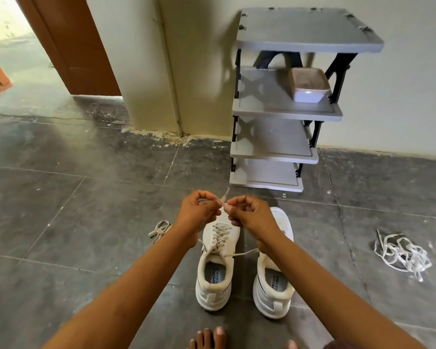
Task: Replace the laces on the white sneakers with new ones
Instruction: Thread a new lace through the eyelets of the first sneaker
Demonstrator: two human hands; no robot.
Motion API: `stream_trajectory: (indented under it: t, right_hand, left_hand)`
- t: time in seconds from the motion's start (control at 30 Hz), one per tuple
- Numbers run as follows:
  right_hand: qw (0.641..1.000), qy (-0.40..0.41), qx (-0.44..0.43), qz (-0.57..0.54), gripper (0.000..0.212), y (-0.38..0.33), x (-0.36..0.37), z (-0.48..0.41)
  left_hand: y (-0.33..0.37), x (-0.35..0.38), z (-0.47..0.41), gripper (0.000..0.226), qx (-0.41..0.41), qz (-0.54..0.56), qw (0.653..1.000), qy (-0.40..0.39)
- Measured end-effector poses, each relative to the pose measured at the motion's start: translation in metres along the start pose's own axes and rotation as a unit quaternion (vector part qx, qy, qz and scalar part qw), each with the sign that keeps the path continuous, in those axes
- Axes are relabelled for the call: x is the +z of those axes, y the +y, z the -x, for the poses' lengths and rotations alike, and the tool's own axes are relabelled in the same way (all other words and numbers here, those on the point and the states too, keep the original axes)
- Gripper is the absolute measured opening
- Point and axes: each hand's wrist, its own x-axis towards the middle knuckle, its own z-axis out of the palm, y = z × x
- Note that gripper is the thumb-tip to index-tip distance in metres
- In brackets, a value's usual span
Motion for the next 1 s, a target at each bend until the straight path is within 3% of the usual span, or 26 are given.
stream_trajectory:
  t: [0.13, 0.33, 0.57, 0.7, 0.83, 0.9, 1.0]
  right_hand:
    - [0.997, 0.021, 0.062, -0.043, 0.036, 0.010, 0.000, -0.005]
    - [0.996, 0.025, 0.056, -0.063, 0.020, 0.020, -0.001, -0.007]
    - [0.999, -0.007, 0.043, -0.001, 0.013, 0.025, 0.000, -0.004]
    - [0.988, -0.049, -0.013, 0.147, 0.016, 0.027, -0.005, -0.003]
    - [0.948, -0.041, -0.112, 0.296, 0.019, 0.030, -0.004, -0.004]
    - [0.932, -0.023, -0.167, 0.321, 0.018, 0.031, -0.001, -0.004]
    - [0.930, 0.017, -0.195, 0.311, 0.017, 0.033, -0.001, -0.006]
  left_hand:
    - [-0.010, 0.000, -0.002, 0.017, -0.009, 0.014, 0.998, -0.055]
    - [-0.019, -0.006, -0.001, 0.025, -0.019, -0.011, 0.988, -0.153]
    - [-0.027, -0.009, -0.003, 0.015, -0.029, -0.025, 0.995, -0.092]
    - [-0.025, -0.009, -0.009, 0.020, -0.066, -0.023, 0.997, 0.010]
    - [-0.029, -0.010, -0.008, 0.011, -0.045, -0.113, 0.991, 0.060]
    - [-0.031, -0.010, -0.006, 0.010, -0.010, -0.173, 0.983, 0.057]
    - [-0.028, -0.009, -0.003, 0.010, 0.025, -0.222, 0.975, -0.012]
